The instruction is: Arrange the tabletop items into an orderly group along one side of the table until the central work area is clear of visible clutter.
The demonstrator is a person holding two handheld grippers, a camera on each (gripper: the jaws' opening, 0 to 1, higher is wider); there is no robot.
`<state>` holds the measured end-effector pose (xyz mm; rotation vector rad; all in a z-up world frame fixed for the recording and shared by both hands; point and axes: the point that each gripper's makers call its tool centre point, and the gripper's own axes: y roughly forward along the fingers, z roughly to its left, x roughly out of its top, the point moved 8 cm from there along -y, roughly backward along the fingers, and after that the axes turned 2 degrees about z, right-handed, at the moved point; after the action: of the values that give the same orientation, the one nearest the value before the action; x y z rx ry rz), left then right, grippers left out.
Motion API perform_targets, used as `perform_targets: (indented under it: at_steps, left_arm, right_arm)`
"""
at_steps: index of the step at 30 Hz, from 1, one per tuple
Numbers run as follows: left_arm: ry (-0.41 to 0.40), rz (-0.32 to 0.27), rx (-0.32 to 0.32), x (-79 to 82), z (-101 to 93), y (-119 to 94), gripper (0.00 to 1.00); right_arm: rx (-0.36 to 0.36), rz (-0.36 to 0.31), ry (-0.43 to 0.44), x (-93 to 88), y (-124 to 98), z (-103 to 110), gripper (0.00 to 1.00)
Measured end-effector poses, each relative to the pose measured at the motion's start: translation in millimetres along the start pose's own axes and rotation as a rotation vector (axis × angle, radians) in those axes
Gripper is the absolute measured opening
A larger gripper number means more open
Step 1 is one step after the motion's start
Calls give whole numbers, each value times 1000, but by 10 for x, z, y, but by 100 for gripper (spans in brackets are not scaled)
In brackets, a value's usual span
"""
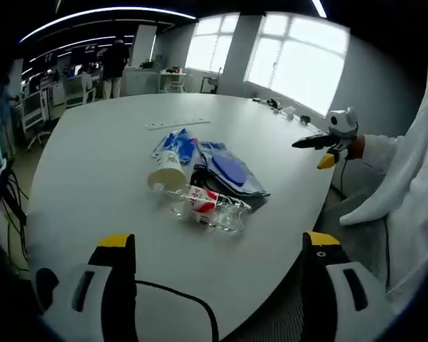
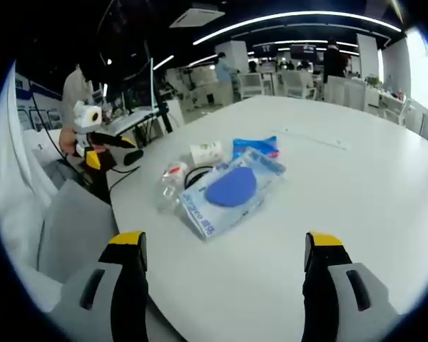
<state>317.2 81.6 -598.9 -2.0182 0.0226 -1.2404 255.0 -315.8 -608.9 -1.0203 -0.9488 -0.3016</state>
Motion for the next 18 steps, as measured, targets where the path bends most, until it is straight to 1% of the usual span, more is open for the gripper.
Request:
perform_targets:
  at_steps: [13, 18]
  left_arm:
    - [-1, -1, -2, -3, -1, 12, 100]
    - [-8, 1, -4, -29, -9, 20, 100]
  right_arm:
    - [2, 3, 8, -47, 2, 14, 91]
    - [6, 3, 14, -59, 23, 29, 90]
